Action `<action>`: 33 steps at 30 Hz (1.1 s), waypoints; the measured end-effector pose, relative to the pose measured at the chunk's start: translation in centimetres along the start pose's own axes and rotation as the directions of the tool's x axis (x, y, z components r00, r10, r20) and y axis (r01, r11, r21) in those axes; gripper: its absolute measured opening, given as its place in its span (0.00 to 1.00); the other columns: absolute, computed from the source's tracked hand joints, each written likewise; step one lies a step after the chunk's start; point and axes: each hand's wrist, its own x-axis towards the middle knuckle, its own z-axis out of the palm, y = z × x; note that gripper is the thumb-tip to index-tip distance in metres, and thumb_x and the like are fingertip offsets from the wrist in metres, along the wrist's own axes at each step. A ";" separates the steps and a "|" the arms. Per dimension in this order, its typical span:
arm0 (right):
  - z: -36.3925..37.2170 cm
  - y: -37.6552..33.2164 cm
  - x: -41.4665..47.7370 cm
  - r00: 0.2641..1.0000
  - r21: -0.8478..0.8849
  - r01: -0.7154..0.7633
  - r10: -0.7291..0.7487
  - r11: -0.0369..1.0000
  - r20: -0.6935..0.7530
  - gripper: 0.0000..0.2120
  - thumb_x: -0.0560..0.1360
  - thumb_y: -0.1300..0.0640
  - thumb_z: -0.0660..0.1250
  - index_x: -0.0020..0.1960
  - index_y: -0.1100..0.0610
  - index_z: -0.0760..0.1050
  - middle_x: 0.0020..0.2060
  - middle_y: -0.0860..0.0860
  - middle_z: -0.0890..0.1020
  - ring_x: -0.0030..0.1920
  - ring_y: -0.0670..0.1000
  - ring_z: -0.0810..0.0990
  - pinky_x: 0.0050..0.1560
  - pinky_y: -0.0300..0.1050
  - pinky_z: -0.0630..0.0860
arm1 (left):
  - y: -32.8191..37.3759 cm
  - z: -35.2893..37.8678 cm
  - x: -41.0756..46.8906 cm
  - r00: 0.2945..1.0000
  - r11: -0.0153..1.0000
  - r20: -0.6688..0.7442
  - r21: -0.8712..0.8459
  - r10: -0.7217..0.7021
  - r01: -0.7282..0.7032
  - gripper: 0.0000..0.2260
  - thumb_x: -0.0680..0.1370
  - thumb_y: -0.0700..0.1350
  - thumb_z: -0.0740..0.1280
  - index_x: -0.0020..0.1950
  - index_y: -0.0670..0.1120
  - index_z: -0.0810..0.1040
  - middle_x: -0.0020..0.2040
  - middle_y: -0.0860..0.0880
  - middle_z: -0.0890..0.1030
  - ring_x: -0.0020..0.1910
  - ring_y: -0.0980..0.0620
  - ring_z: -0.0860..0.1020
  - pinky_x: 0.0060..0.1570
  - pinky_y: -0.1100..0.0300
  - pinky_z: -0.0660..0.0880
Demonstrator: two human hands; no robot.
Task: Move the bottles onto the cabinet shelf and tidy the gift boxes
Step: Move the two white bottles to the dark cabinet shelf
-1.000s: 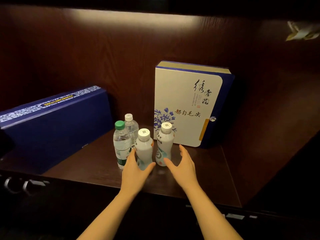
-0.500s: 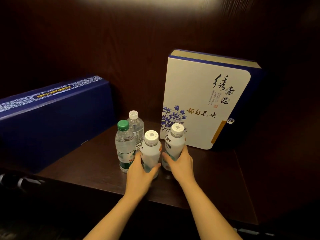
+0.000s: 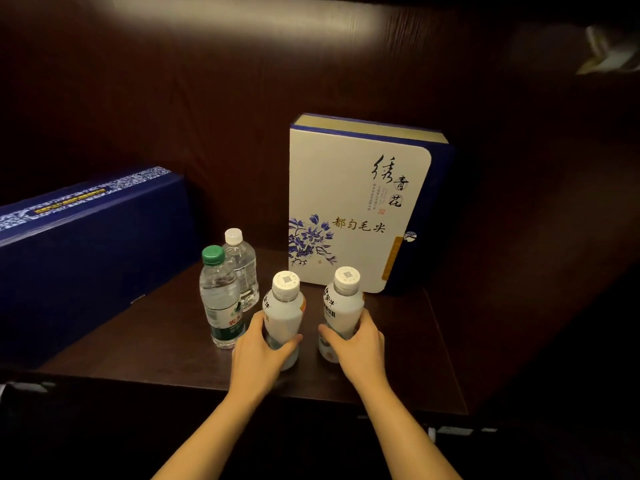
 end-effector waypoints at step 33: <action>-31.9 3.0 -21.3 0.704 -0.123 -0.241 0.086 0.963 -0.704 0.31 0.63 0.39 0.78 0.62 0.43 0.72 0.46 0.35 0.79 0.48 0.38 0.79 0.49 0.36 0.78 | 19.6 16.0 -16.0 0.687 0.858 0.520 -0.369 0.508 -0.356 0.29 0.64 0.67 0.73 0.60 0.56 0.74 0.49 0.62 0.82 0.49 0.61 0.80 0.46 0.59 0.79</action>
